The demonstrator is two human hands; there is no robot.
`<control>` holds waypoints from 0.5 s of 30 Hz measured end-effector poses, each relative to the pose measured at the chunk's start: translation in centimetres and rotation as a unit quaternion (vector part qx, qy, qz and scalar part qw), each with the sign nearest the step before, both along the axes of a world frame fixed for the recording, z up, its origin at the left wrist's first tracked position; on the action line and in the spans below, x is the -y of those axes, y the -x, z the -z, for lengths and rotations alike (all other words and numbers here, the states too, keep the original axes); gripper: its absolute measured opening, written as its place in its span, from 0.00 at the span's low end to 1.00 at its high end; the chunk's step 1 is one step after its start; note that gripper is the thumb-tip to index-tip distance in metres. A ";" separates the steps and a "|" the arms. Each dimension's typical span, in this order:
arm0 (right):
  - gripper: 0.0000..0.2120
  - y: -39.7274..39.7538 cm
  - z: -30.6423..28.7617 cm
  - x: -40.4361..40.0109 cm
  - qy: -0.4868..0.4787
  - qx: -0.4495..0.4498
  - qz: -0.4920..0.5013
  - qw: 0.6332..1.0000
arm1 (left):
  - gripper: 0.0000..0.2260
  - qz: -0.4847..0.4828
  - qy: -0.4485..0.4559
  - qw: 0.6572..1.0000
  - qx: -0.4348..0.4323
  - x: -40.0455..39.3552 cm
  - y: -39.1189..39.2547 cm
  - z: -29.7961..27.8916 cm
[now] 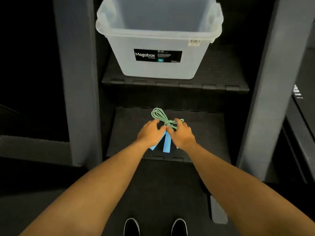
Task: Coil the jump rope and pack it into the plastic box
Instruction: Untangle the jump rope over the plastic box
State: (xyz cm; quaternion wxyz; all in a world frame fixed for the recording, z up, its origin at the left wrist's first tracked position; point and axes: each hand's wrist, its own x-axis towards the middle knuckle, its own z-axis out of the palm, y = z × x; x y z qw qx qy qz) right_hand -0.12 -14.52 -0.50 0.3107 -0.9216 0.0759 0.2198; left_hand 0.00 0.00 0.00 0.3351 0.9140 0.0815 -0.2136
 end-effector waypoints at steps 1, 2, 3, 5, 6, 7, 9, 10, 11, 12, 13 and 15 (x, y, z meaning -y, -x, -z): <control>0.32 -0.3 0.9 -0.2 -0.004 0.002 0.011 1.000 | 0.24 -0.008 0.006 1.000 -0.009 0.1 -0.2 0.8; 0.31 -0.7 1.5 -0.4 -0.006 0.001 0.023 1.000 | 0.23 -0.012 0.008 1.000 -0.012 0.3 -0.5 1.6; 0.30 -0.9 2.3 -0.5 -0.010 -0.001 0.033 0.999 | 0.22 -0.013 0.008 1.000 -0.017 0.5 -0.7 2.6; 0.29 -1.4 3.4 -0.8 -0.023 -0.010 0.055 0.998 | 0.21 -0.012 0.013 0.999 -0.033 0.9 -1.1 4.1; 0.27 -1.5 4.1 -1.0 -0.028 -0.011 0.064 0.997 | 0.21 -0.013 0.017 0.999 -0.040 1.2 -1.2 4.6; 0.26 -1.6 4.7 -1.1 -0.034 -0.011 0.073 0.997 | 0.20 -0.017 0.024 0.999 -0.043 1.4 -1.3 5.1; 0.22 -1.7 5.9 -1.3 -0.049 -0.018 0.089 0.995 | 0.19 -0.039 0.058 0.996 -0.055 1.9 -1.2 5.6; 0.20 -1.6 6.1 -1.4 -0.060 -0.023 0.097 0.993 | 0.19 -0.057 0.088 0.993 -0.062 2.1 -1.0 5.8; 0.17 -1.4 6.2 -1.4 -0.076 -0.025 0.109 0.991 | 0.19 -0.075 0.117 0.988 -0.065 2.3 -0.7 5.8; 0.15 -1.1 5.8 -1.5 -0.097 -0.026 0.119 0.988 | 0.19 -0.096 0.138 0.984 -0.063 2.5 -0.3 5.7; 0.13 -0.8 5.3 -1.6 -0.114 -0.027 0.131 0.985 | 0.19 -0.119 0.155 0.979 -0.056 2.6 0.2 5.4; 0.13 -0.2 4.7 -1.6 -0.141 -0.024 0.150 0.978 | 0.18 -0.155 0.177 0.971 -0.038 2.5 0.9 4.7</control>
